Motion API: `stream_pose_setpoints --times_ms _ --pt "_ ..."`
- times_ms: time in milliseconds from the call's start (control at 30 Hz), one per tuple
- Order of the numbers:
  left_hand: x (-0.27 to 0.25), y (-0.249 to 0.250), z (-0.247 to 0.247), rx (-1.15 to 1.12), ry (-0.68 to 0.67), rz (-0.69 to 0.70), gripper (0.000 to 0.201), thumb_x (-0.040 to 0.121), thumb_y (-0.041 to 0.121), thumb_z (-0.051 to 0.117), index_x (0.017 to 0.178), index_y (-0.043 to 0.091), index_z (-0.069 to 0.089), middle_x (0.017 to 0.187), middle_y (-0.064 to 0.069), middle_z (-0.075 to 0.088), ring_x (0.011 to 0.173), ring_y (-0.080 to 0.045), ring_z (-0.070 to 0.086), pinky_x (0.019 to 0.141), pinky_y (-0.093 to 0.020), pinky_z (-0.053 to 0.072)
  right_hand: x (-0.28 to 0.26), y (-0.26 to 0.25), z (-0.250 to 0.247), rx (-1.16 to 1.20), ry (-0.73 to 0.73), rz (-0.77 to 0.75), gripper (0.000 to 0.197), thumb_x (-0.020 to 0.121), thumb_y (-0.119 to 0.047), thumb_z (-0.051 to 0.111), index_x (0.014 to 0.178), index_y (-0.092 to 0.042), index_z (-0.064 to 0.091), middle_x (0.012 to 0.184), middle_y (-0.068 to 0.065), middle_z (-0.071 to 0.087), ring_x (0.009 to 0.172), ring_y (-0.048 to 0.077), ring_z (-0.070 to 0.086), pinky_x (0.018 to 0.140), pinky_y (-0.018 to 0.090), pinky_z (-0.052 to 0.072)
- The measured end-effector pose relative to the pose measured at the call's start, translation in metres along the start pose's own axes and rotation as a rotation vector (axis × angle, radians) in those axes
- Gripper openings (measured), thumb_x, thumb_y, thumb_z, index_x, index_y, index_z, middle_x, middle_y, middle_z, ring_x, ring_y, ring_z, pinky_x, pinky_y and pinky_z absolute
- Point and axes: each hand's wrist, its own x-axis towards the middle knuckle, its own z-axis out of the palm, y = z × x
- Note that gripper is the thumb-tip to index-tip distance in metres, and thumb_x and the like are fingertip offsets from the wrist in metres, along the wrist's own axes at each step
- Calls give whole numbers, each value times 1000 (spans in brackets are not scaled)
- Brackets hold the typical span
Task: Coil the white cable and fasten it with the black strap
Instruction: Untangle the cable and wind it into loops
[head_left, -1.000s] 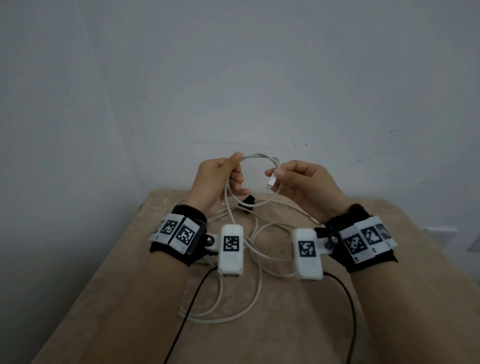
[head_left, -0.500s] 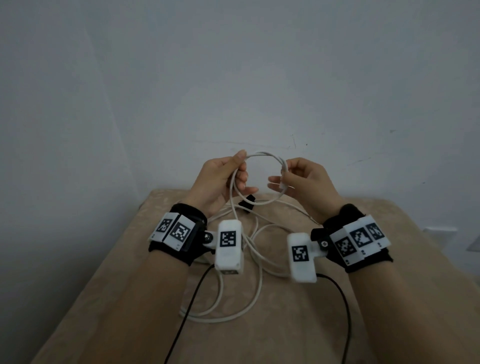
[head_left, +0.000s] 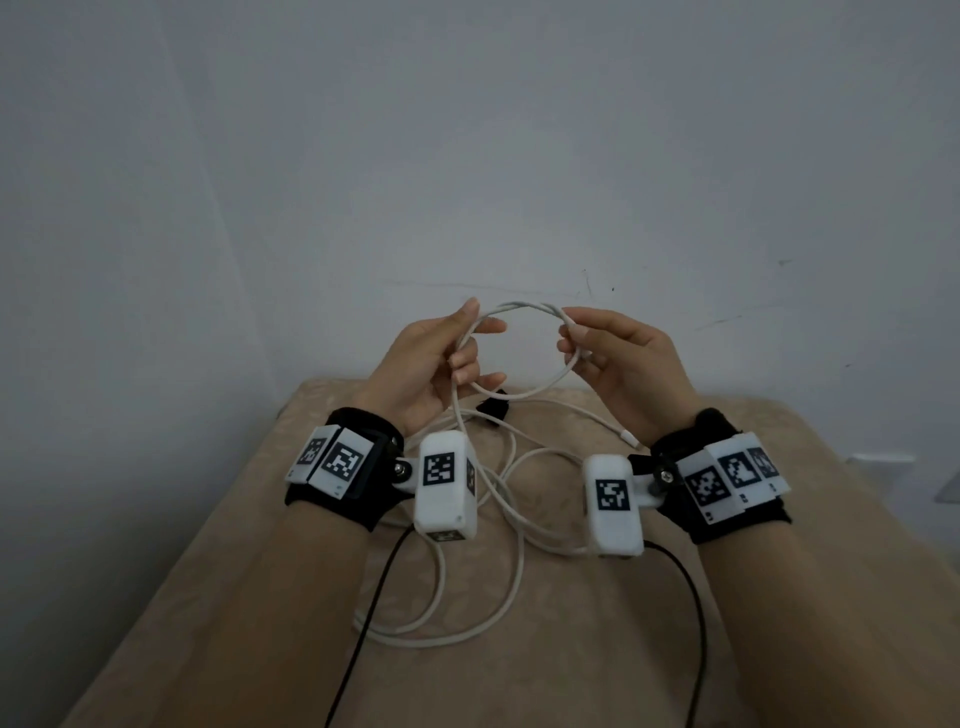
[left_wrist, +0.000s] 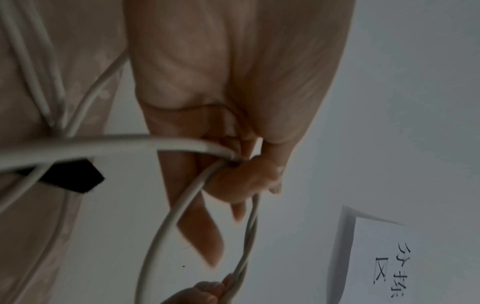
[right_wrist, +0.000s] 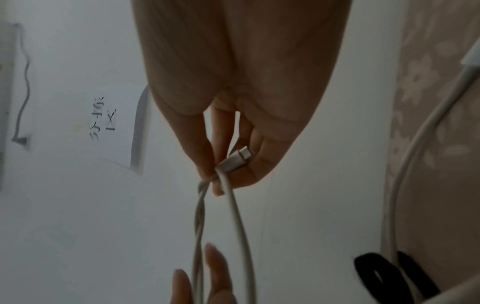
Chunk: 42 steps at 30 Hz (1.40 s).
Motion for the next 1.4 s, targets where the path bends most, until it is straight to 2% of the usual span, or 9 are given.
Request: stream_pose_setpoints --times_ms 100,267,467,633,733,833,1133,1267,1400 --pt "-1 0 -3 91 -94 -58 41 97 38 44 103 4 65 47 4 35 38 -8 36 53 -29 53 0 0 1 -23 -24 31 16 88 7 55 93 0 68 72 6 70 66 14 65 65 20 53" --pt "0 -4 0 79 -122 -75 28 99 26 41 87 5 56 45 6 33 34 -4 30 38 -17 37 -1 1 5 -52 -50 67 15 90 3 55 95 -1 69 75 7 72 68 15 67 68 22 55" --pt "8 -3 0 -218 -55 32 28 102 24 35 83 8 48 46 7 34 34 -2 29 36 -13 31 -2 2 13 103 -38 272 32 93 -28 56 118 -9 51 115 21 66 100 36 68 87 44 55" --pt "12 -1 -3 -411 -19 169 30 102 26 33 82 9 47 44 8 34 33 -1 28 34 -12 28 -8 14 22 -326 -371 469 37 90 -34 57 116 -8 56 106 17 72 94 29 70 94 42 52" --pt "12 4 -6 -472 -5 220 31 102 26 31 81 10 47 42 8 34 31 -1 28 33 -11 27 -13 16 20 -523 -574 542 54 83 -39 60 118 2 61 79 12 73 70 23 69 76 33 55" --pt "12 8 -12 -495 -4 209 32 102 27 30 80 11 47 41 8 34 30 -2 28 32 -11 25 -12 12 11 -562 -488 479 37 89 -37 55 100 -5 70 48 0 57 43 11 54 57 28 52" --pt "9 14 -27 -441 38 206 33 102 30 30 79 13 46 40 9 32 29 -3 27 29 -11 19 -10 -2 -17 -640 -480 432 28 70 -35 67 69 -8 74 47 0 47 35 8 38 38 17 34" --pt "6 22 -47 -480 101 256 34 102 30 28 78 14 46 39 9 32 28 -4 28 28 -13 19 -12 -10 -31 -687 -469 446 22 66 -36 69 59 -16 73 48 -4 53 43 7 45 43 17 34" --pt "6 20 -48 -485 128 258 34 103 30 28 78 14 46 38 9 32 28 -4 28 28 -13 19 -13 -9 -20 -702 -511 436 39 69 -44 63 93 -15 74 94 -3 75 83 11 67 66 20 47"
